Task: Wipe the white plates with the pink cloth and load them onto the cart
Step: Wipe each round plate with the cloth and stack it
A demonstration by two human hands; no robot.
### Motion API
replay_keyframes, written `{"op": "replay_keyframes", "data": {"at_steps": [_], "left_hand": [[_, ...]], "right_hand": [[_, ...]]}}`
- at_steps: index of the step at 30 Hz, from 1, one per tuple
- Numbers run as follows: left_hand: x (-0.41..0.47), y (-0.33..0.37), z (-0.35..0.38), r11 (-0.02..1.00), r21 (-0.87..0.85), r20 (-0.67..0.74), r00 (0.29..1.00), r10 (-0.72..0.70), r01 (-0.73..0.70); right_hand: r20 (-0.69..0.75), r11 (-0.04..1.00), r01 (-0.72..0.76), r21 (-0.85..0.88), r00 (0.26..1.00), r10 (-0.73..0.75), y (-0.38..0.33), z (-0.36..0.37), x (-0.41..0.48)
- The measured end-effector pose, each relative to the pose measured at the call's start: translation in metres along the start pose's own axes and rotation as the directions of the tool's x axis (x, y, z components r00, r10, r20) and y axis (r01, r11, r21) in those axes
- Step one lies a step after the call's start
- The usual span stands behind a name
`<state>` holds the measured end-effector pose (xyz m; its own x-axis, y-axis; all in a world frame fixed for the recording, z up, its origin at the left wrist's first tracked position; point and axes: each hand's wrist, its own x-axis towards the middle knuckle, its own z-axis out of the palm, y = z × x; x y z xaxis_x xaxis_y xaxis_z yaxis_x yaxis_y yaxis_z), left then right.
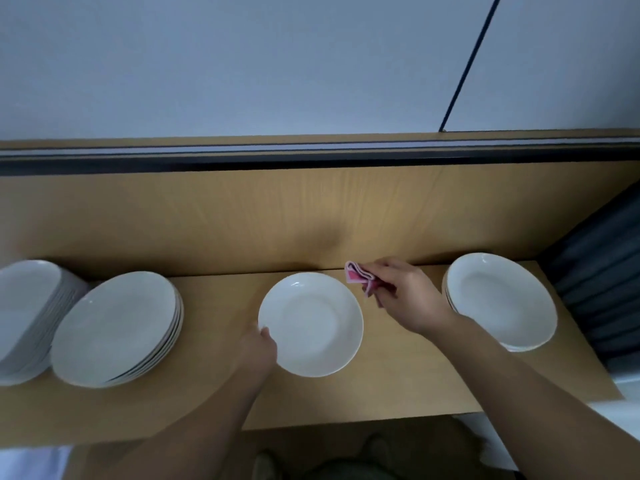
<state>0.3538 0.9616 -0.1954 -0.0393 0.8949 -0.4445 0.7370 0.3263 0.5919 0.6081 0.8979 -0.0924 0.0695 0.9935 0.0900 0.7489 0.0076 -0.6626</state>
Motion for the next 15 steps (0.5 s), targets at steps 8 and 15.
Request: {"op": "replay_keyframes", "data": {"at_steps": [8,15], "left_hand": [[0.015,-0.03,-0.005,1.0,-0.023,0.017,1.0,0.017,-0.017],[0.012,-0.036,-0.007,0.998,-0.017,0.107,0.993,0.058,-0.057]], "right_hand": [[0.062,1.0,-0.02,-0.013,0.998,0.02,-0.013,0.037,0.015],[0.123,0.999,-0.035,0.028,0.992,0.031,-0.016,0.055,0.023]]}}
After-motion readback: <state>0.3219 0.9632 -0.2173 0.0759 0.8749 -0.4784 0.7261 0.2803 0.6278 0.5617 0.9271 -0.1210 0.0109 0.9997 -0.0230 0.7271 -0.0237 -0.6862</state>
